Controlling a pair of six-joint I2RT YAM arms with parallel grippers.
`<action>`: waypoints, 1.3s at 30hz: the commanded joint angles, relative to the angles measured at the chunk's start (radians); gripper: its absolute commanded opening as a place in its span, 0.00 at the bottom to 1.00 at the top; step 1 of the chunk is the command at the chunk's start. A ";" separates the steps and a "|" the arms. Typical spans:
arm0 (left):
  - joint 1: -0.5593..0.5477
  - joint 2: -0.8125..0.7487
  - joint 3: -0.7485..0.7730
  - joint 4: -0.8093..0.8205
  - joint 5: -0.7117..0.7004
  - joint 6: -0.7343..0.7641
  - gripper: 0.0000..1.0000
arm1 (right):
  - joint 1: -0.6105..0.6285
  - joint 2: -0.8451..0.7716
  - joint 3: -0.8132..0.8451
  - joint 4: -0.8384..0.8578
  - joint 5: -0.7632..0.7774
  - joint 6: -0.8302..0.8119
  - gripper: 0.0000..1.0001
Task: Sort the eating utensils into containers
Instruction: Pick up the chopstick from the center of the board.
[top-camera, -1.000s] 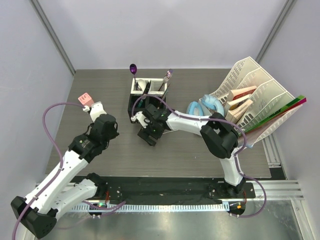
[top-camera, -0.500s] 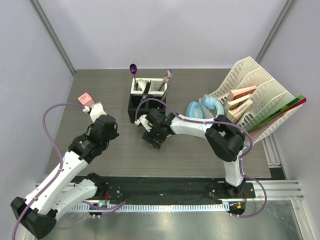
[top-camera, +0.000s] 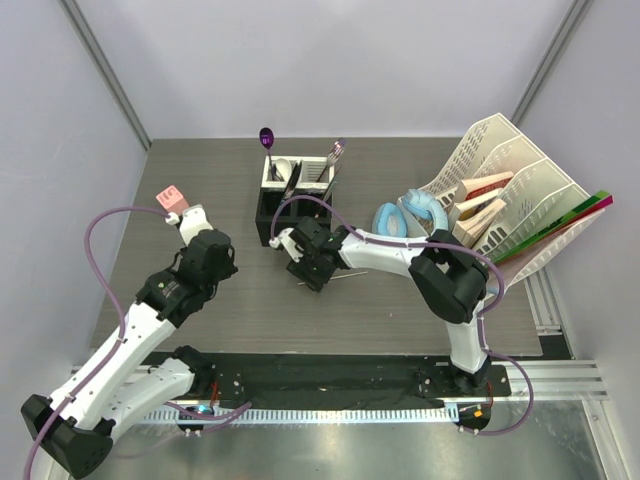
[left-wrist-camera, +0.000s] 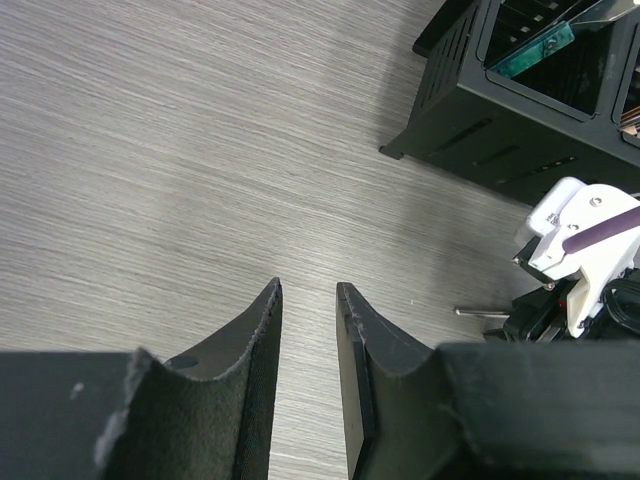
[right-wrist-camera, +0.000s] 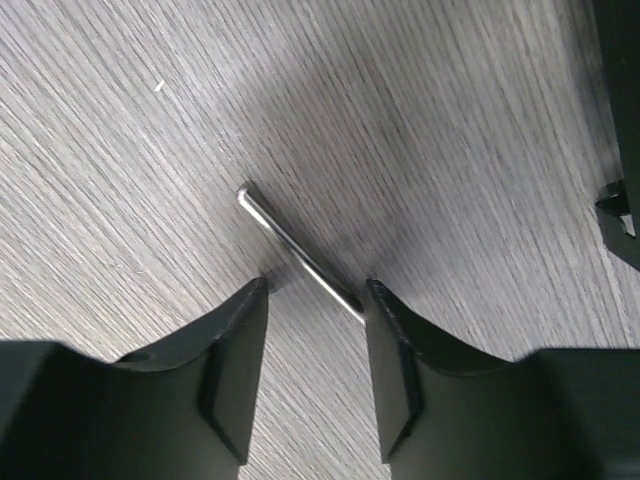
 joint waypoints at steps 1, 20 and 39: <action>0.005 0.002 0.023 0.034 -0.029 0.013 0.29 | 0.010 0.049 -0.033 -0.072 0.009 0.024 0.46; 0.008 -0.007 0.052 0.031 -0.040 0.023 0.31 | 0.010 0.091 0.001 -0.107 -0.040 0.064 0.01; 0.008 -0.033 -0.002 0.037 -0.068 -0.044 0.32 | 0.013 -0.007 0.255 -0.241 -0.065 0.114 0.01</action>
